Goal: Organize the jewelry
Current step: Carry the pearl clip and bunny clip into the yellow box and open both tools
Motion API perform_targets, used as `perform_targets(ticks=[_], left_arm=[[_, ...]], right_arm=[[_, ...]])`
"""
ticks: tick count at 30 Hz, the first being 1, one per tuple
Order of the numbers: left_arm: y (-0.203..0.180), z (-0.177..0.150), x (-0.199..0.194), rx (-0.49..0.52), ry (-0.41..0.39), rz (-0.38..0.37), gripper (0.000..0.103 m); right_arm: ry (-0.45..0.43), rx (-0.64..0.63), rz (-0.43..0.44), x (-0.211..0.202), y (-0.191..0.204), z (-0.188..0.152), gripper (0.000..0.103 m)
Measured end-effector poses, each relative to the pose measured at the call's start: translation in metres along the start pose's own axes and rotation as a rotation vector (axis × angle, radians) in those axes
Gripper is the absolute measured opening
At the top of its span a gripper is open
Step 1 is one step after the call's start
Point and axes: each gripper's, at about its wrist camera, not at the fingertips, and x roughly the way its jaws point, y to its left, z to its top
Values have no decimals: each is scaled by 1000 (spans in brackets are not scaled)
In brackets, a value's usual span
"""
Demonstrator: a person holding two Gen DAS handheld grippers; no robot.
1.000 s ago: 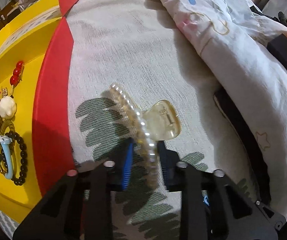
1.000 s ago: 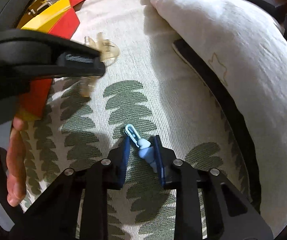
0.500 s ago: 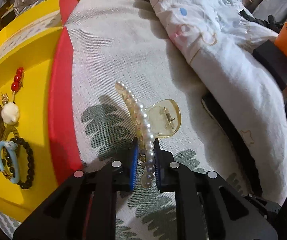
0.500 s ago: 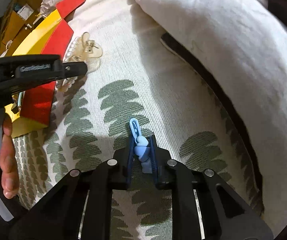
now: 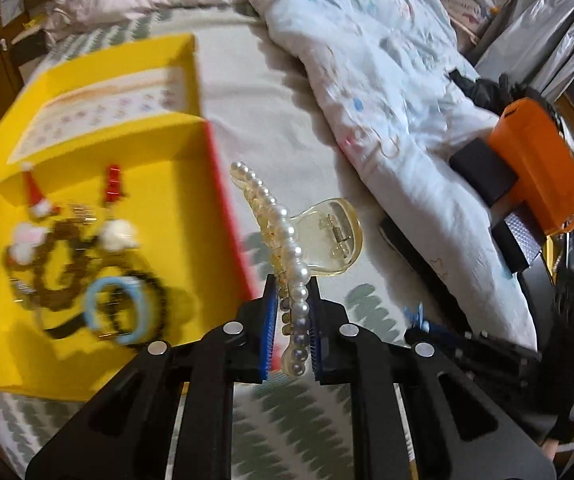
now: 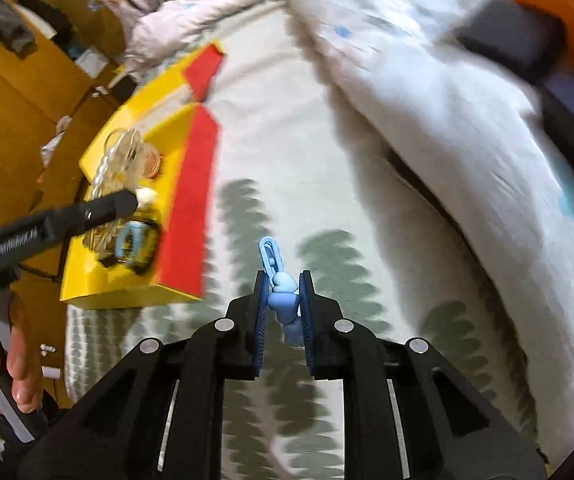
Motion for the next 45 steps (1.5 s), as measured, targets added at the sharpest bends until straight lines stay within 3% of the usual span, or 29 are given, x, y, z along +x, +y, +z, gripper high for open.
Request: perform_targets(ticks=[4, 10, 16, 27, 34, 45], left_arm=[[39, -6, -29, -23, -39, 39, 14], [100, -27, -54, -63, -50, 118, 14], [144, -45, -50, -114, -29, 137, 14], [189, -60, -17, -154, 34, 152, 14], [201, -66, -1, -167, 77, 162, 14], [211, -63, 12, -175, 80, 163, 14]], right_arm=[[-21, -67, 71, -1, 46, 8, 16], [1, -182, 142, 28, 128, 19, 16], [45, -234, 119, 66, 166, 21, 16], [92, -249, 46, 117, 175, 30, 16], [95, -237, 21, 141, 176, 43, 16], [93, -237, -34, 171, 174, 52, 16]])
